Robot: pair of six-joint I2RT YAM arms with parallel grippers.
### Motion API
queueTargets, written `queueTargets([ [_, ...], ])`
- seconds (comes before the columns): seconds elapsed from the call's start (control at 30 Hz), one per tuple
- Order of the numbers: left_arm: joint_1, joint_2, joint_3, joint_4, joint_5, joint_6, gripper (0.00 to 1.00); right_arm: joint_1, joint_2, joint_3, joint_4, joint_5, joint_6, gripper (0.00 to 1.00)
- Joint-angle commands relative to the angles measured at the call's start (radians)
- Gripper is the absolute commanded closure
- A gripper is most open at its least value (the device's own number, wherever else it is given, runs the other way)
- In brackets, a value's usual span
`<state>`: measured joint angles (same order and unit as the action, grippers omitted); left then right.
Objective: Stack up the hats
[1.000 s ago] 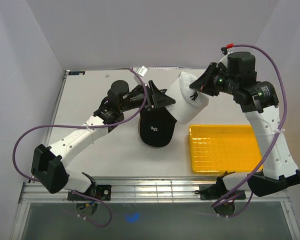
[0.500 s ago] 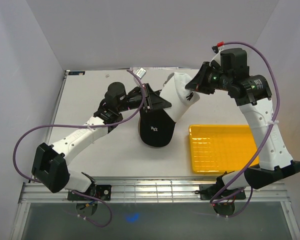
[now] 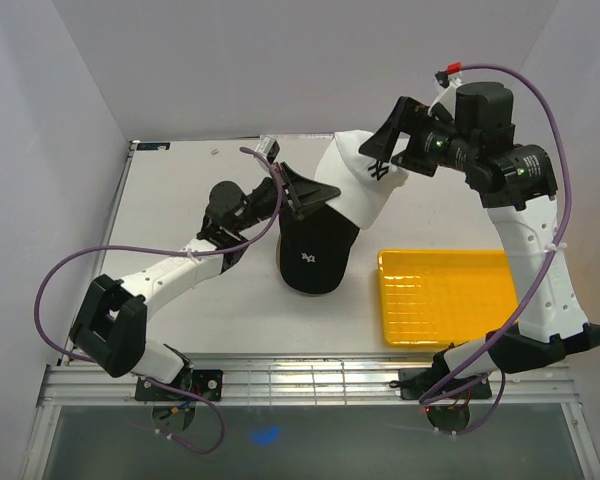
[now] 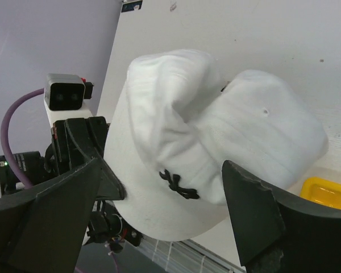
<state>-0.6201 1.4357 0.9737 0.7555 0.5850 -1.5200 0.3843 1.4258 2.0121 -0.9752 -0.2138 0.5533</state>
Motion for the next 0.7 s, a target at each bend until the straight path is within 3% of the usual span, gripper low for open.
queueTargets([
  [0.0, 0.017, -0.014, -0.013, 0.283, -0.146, -0.150, 1.00, -0.038, -0.001, 0.031, 0.041, -0.036, 0.028, 0.08],
  [0.37, 0.026, -0.089, -0.138, 0.393, -0.523, -0.230, 1.00, -0.131, -0.117, -0.266, 0.254, -0.174, 0.167, 0.06],
  [0.67, 0.025, -0.067, -0.135, 0.413, -0.557, -0.288, 1.00, -0.107, -0.208, -0.604, 0.622, -0.318, 0.427, 0.05],
])
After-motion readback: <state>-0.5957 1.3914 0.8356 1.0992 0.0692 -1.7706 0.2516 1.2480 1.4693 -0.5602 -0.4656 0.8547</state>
